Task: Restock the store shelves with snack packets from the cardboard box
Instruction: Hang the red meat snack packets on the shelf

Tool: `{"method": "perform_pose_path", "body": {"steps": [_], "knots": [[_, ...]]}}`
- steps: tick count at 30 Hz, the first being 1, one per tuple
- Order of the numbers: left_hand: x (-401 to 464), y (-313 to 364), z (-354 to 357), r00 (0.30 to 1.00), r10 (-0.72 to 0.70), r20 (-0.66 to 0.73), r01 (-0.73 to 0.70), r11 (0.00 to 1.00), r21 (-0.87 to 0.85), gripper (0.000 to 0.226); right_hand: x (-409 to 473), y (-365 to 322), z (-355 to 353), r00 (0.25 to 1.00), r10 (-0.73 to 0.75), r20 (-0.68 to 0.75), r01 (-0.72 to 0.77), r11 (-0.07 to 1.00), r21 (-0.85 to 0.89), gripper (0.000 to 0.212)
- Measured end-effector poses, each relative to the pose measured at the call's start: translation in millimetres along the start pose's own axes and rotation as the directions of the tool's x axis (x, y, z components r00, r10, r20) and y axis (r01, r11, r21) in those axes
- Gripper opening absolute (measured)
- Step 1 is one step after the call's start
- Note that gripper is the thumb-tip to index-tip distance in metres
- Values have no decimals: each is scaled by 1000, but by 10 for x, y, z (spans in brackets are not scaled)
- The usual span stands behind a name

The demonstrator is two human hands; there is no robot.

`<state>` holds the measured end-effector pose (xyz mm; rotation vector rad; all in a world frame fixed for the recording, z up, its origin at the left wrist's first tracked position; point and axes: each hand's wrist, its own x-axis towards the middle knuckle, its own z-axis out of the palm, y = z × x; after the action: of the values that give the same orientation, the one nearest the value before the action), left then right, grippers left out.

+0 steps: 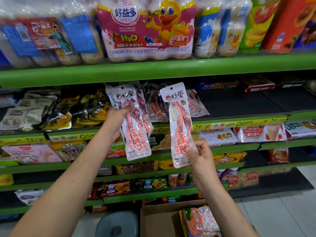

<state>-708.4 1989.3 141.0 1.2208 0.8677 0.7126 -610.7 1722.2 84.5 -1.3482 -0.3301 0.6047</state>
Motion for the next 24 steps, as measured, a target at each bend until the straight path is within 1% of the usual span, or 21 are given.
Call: {"method": "perform_pose_path", "body": {"steps": [4, 8, 14, 16, 20, 22, 24], "knots": [[5, -9, 12, 1000, 5, -2, -5, 1000, 5, 96, -8, -4, -8, 1000, 21, -1, -20, 1000, 16, 13], [13, -15, 20, 1000, 4, 4, -4, 1000, -1, 97, -24, -9, -17, 999, 42, 2, -42, 998, 40, 17], [-7, -25, 26, 1000, -4, -4, 4, 1000, -4, 70, -44, -10, -50, 999, 44, 22, -45, 998, 36, 18], [-9, -20, 21, 1000, -8, -2, 8, 1000, 2, 74, -45, -6, -56, 999, 44, 32, -45, 998, 34, 18], [-8, -7, 1, 1000, -3, 27, 3, 1000, -8, 94, -53, 1, -65, 998, 42, 40, -42, 999, 22, 17], [-16, -6, 1, 999, 1, 32, -1, 1000, -8, 93, -62, 3, -66, 998, 45, 35, -46, 999, 16, 16], [-24, -12, 6, 1000, -2, 23, 3, 1000, -12, 85, -71, 3, -67, 998, 50, 30, -51, 999, 16, 17]]}}
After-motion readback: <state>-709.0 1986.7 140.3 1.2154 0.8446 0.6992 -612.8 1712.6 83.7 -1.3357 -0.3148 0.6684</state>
